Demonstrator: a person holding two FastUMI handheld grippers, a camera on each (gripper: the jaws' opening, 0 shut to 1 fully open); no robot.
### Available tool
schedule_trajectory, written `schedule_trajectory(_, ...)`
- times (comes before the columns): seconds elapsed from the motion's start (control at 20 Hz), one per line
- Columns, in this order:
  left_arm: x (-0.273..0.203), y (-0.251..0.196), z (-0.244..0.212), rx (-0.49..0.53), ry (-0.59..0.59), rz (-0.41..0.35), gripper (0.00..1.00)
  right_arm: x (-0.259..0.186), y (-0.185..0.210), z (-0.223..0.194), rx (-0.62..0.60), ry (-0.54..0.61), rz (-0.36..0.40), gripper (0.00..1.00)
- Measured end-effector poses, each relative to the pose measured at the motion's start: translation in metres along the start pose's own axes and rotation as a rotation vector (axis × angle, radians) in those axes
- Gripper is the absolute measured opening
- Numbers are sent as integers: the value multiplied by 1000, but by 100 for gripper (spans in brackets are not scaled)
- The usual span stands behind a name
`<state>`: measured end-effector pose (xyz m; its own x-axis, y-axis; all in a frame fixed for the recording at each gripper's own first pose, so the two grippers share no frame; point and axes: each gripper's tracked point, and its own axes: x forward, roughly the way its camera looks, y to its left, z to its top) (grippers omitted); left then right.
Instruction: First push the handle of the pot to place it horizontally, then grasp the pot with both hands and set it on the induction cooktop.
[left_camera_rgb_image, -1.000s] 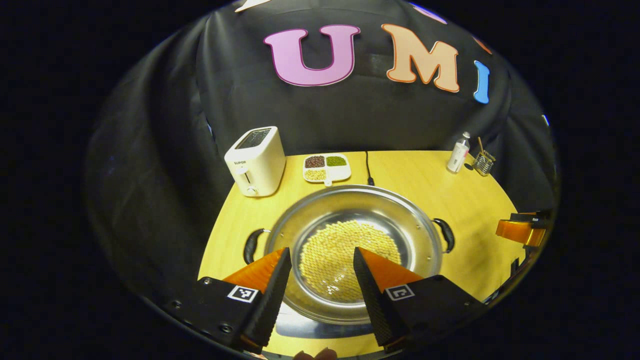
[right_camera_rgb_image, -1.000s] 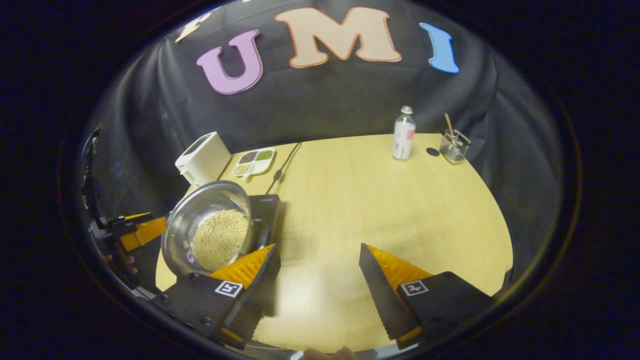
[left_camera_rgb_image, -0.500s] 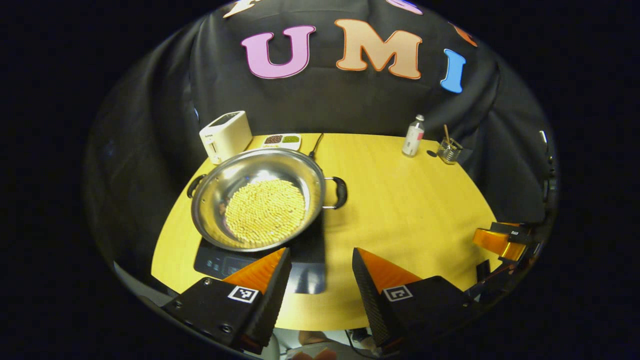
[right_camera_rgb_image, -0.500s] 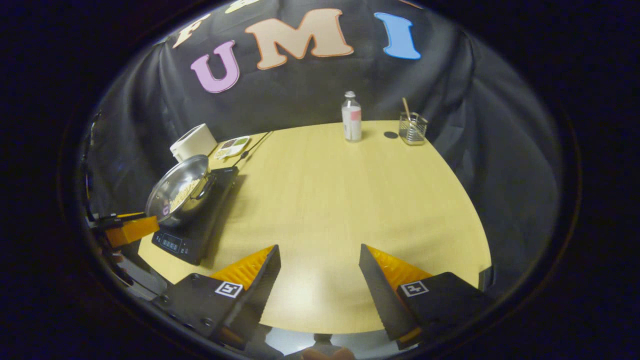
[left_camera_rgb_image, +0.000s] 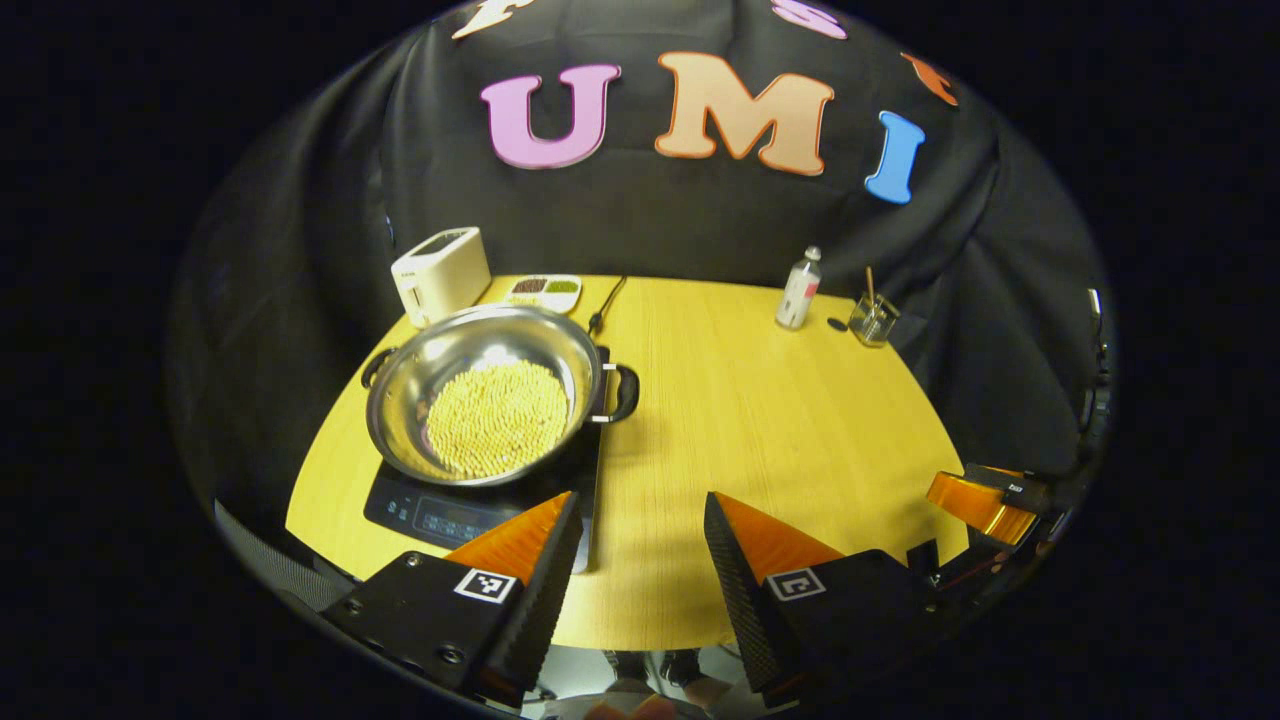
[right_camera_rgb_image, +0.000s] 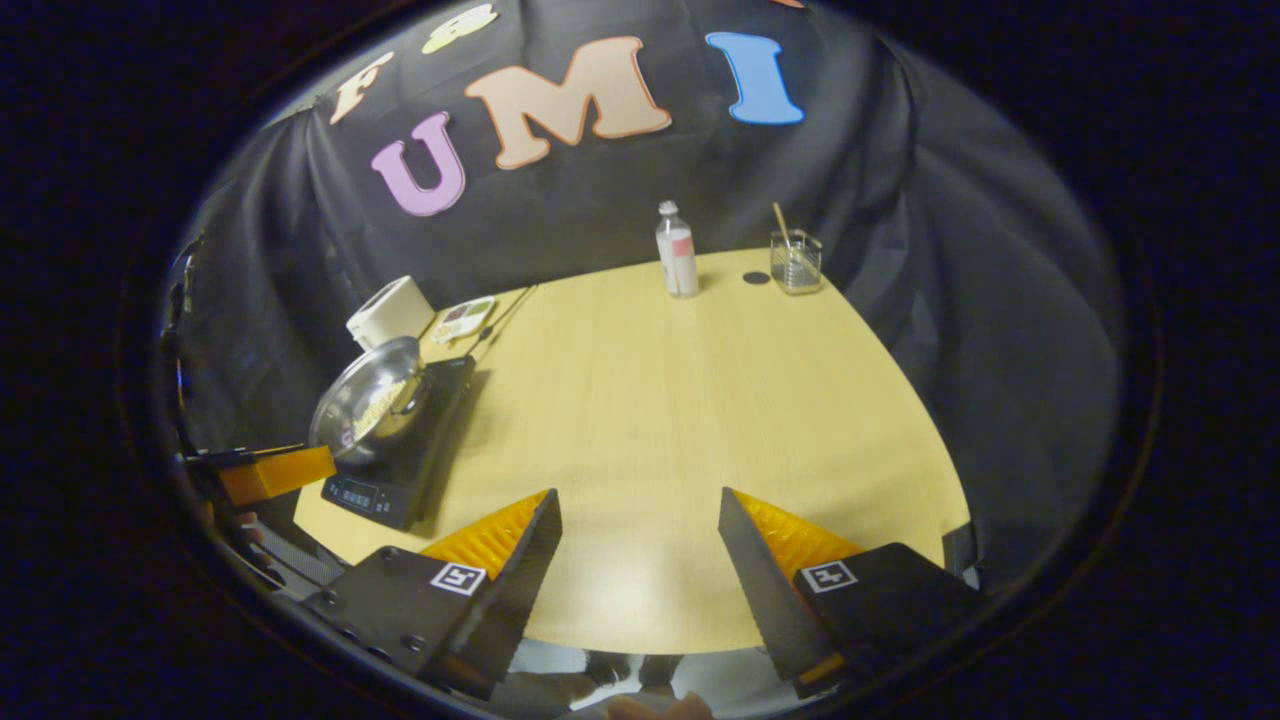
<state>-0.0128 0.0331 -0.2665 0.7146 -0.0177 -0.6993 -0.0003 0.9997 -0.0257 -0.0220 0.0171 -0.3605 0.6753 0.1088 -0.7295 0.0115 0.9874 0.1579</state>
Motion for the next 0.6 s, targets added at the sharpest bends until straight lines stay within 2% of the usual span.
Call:
schedule_trajectory(0.05,-7,1,13,-7,-35,-4,76,-8,8,13,-7,-28,4,98)
schedule_trajectory(0.2,-36,3,59,-7,-171,-14,76,-40,36,59,-40,-149,25,95)
schedule_trajectory(0.25,-48,5,75,6,-227,-18,76,-56,45,76,-55,-197,26,98)
schedule_trajectory(0.35,-72,7,112,33,-356,-28,76,-89,66,109,-75,-296,28,94)
schedule_trajectory(0.55,-129,-5,171,50,-549,-80,75,-150,87,171,-121,-488,4,94)
schedule_trajectory(0.6,-142,-8,185,54,-590,-90,75,-166,92,186,-130,-529,5,97)
